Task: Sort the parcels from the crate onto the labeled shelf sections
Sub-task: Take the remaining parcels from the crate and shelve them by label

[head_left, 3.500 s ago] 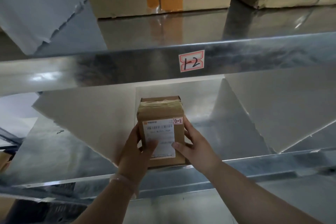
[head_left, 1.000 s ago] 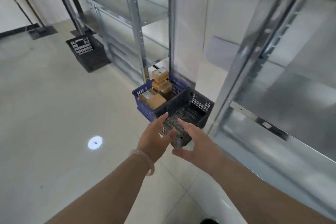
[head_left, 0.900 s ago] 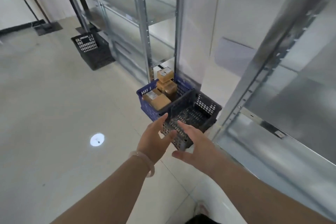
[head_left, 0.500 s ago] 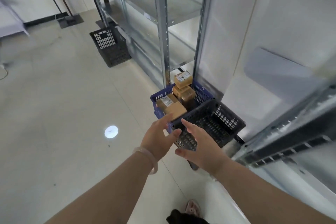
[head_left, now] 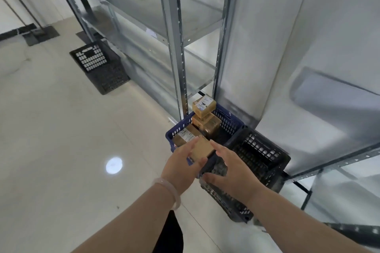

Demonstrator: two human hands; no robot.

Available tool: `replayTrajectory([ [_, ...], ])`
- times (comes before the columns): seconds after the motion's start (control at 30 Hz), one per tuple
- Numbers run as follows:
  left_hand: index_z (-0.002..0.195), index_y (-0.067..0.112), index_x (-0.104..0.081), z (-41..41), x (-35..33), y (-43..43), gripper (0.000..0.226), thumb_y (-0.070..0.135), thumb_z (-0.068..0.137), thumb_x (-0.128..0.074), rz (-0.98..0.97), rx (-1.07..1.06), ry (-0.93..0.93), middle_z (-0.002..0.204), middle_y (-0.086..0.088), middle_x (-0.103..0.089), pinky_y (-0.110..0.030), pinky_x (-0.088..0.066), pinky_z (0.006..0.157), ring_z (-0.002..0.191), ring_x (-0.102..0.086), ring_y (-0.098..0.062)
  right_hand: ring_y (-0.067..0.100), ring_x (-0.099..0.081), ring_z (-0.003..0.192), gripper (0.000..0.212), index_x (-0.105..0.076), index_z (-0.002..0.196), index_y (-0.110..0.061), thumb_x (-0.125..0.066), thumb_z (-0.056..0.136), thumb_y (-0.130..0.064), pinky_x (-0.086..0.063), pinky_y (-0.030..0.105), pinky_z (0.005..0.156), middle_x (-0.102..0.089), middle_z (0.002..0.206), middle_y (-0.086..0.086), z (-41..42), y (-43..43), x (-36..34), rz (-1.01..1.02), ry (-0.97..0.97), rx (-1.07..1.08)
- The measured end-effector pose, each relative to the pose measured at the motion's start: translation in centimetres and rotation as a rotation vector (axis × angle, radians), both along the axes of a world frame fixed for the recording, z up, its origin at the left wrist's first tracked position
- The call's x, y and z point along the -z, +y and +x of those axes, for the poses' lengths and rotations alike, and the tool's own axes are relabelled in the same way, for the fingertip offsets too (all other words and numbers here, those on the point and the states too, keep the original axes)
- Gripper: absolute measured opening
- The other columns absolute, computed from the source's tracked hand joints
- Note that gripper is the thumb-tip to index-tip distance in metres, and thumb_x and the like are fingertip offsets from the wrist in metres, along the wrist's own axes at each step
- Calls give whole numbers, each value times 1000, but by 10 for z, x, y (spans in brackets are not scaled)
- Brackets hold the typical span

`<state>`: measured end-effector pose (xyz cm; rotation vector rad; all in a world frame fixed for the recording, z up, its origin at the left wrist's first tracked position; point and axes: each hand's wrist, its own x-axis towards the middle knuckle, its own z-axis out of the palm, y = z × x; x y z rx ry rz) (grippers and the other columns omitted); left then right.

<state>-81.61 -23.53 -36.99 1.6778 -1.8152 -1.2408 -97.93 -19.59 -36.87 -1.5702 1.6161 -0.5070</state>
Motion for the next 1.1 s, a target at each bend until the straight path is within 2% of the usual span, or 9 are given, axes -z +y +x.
replayTrajectory([
  [0.27,146,37,-38,59,23,-134,56,36,95,-60,22,277,-60,122,14,-46,-12,-32,88,110,-44,-2,3,-28,137,86,-13,141,-55,-72,79,-50,-27,27,114,-30,143,-22,78,-83,22,72,-83,244],
  [0.37,145,33,-39,52,39,-169,55,31,95,-61,63,350,-41,120,13,-48,3,-33,73,108,-45,-3,-1,-34,128,78,-14,131,-60,-72,78,-53,-31,19,104,-32,135,-27,75,-98,36,99,-94,352],
  [0.43,146,28,-41,44,50,-188,56,27,94,-63,91,387,-22,126,10,-55,5,-36,75,114,-52,-5,1,-39,124,77,-19,132,-56,-72,77,-53,-31,16,98,-35,131,-24,66,-108,47,134,-87,418],
  [0.57,146,29,-40,22,69,-229,57,27,94,-63,140,433,-31,126,-4,-60,-27,-48,98,117,-56,-19,1,-40,124,86,-23,143,-51,-76,76,-48,-34,22,103,-36,131,-23,47,-143,67,158,-148,565],
  [0.63,146,31,-39,10,78,-249,56,30,94,-62,133,457,-49,128,0,-59,-37,-48,101,115,-57,-17,-6,-41,119,84,-24,141,-50,-78,78,-40,-33,14,101,-38,125,-29,37,-168,73,145,-177,586],
  [0.7,146,33,-38,0,89,-267,56,32,94,-61,136,493,-73,133,5,-56,-38,-48,103,119,-54,-14,-6,-40,121,82,-26,145,-37,-77,81,-30,-30,11,103,-39,132,-23,26,-191,79,163,-170,574],
  [0.8,145,39,-38,-14,107,-297,58,37,92,-62,164,507,-94,136,10,-53,-39,-49,103,125,-52,-12,5,-34,133,86,-22,151,-26,-74,84,-29,-26,19,111,-37,135,-15,14,-219,91,227,-171,575],
  [0.97,147,30,-40,-40,152,-346,61,33,91,-65,220,426,-105,138,7,-53,-40,-44,107,126,-50,-14,4,-32,137,89,-21,149,-41,-76,79,-43,-30,33,115,-33,151,-14,-13,-264,141,275,-235,636],
  [1.1,146,37,-40,-58,210,-387,76,61,75,-55,250,416,-128,136,11,-56,-43,-46,105,127,-51,-12,4,-31,138,83,-20,147,-48,-72,83,-43,-30,35,116,-32,151,-16,-35,-297,196,293,-291,745],
])
